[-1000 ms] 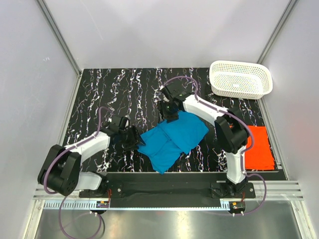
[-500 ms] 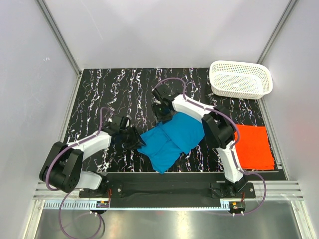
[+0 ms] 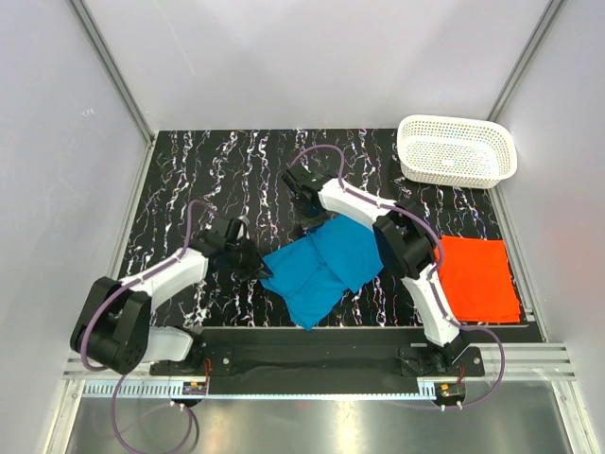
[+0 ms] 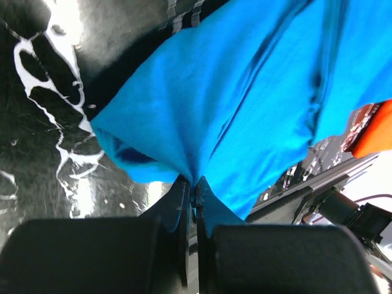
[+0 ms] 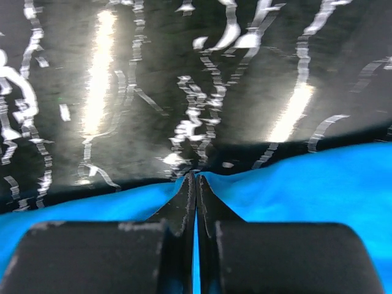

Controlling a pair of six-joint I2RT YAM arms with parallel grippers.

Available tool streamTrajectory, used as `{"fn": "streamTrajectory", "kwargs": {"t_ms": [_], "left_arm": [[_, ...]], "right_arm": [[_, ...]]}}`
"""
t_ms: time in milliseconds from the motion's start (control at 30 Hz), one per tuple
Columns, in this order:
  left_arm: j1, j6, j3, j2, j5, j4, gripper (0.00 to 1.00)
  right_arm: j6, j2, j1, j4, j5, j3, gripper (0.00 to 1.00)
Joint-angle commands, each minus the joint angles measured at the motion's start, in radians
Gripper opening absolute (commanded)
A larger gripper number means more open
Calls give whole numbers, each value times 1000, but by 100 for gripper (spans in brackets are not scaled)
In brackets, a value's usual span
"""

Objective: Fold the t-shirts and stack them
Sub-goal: Flatten the tshirt out

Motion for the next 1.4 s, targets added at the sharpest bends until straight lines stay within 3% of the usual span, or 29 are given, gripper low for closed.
{"fn": "streamTrajectory", "kwargs": {"t_ms": [0, 333, 533, 700, 933, 1033, 1367], "left_arm": [[0, 80, 130, -109, -60, -103, 0], [60, 227, 478, -344, -218, -343, 0], [101, 299, 670, -448, -353, -493, 0], [103, 316, 794, -555, -422, -520, 0], [103, 298, 828, -711, -539, -520, 0], [103, 299, 798, -746, -611, -516, 0], [103, 365, 955, -640, -640, -523, 0]], "right_arm": [[-43, -132, 6, -23, 143, 9, 0], [-146, -536, 1, -23, 306, -106, 0], [-210, -877, -2, -11, 430, -197, 0], [-230, -1138, -2, 64, 403, -335, 0], [-143, -1461, -2, 76, 358, -473, 0], [-114, -1485, -4, 93, 383, -579, 0], [-123, -1416, -2, 142, 415, -577, 0]]}}
